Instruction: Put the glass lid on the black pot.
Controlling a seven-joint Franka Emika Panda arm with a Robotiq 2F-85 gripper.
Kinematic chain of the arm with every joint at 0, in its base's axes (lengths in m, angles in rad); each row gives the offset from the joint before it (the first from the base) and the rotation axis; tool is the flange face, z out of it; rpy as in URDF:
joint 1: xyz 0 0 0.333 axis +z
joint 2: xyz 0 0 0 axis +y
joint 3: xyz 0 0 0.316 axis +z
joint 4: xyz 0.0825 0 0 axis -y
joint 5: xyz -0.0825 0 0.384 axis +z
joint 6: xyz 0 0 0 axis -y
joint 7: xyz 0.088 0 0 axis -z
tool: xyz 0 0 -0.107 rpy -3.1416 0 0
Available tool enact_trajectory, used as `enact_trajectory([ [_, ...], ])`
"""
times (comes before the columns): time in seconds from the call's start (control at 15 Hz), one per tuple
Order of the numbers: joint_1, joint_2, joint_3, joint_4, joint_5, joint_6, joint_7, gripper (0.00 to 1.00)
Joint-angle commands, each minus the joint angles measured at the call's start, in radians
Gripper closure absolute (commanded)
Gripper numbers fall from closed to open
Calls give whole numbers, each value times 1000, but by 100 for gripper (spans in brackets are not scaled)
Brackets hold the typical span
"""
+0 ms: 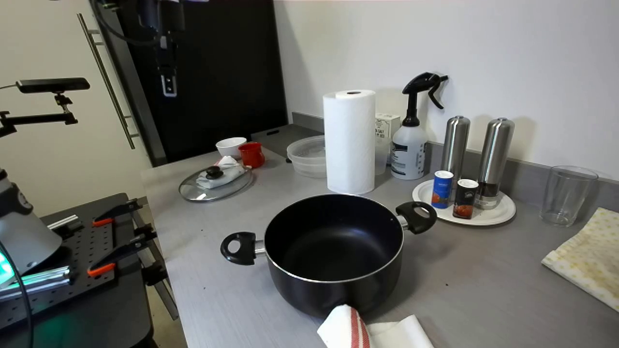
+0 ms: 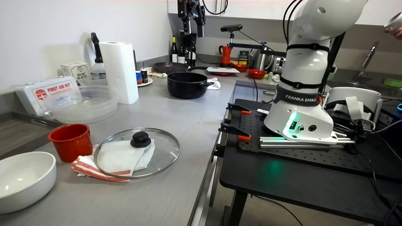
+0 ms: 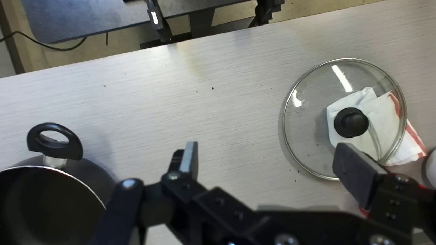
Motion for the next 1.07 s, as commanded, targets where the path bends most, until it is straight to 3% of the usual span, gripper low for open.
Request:
enact_trajectory([
  [0.0,13,100,35,30,-26,41,3,0],
  [1.0,146,471,179,137,-246,229,10,0],
])
